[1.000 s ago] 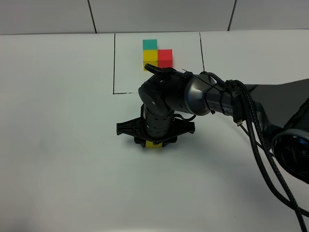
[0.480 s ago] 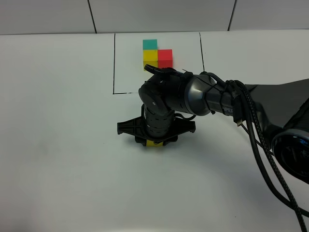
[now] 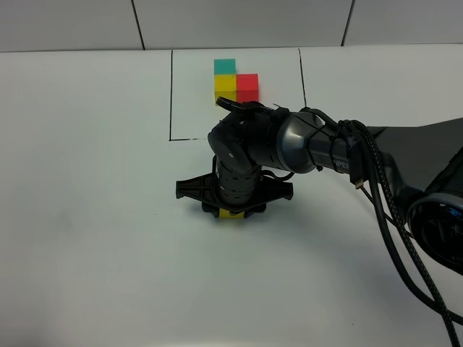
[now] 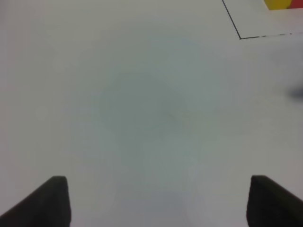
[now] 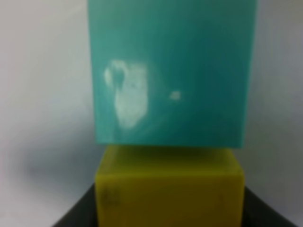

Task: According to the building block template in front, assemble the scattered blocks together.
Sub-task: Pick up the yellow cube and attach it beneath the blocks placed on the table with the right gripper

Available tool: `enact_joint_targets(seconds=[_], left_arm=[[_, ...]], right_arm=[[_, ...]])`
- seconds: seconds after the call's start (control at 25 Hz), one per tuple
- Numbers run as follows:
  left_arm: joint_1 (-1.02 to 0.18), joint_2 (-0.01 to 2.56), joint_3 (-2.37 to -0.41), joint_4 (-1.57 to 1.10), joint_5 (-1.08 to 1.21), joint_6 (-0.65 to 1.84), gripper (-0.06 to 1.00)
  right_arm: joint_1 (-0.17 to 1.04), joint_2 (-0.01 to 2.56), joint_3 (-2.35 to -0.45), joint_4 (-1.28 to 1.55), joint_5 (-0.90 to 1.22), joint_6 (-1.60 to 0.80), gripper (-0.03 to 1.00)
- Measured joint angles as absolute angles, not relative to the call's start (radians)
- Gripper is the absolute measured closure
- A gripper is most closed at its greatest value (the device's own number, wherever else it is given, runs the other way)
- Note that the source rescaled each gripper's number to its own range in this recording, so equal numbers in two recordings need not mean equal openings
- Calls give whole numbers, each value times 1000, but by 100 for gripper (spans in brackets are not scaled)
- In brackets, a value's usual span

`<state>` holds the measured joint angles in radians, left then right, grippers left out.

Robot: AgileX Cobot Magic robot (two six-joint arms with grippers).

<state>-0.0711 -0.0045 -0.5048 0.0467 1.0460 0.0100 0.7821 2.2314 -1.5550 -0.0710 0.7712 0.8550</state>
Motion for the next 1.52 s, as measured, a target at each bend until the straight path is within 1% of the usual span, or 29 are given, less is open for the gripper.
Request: enact_joint_targets(seconds=[1.52], left_arm=[[-71, -5, -505, 47, 1046, 10, 13]], right_arm=[[782, 2231, -1554, -82, 758, 847, 97]])
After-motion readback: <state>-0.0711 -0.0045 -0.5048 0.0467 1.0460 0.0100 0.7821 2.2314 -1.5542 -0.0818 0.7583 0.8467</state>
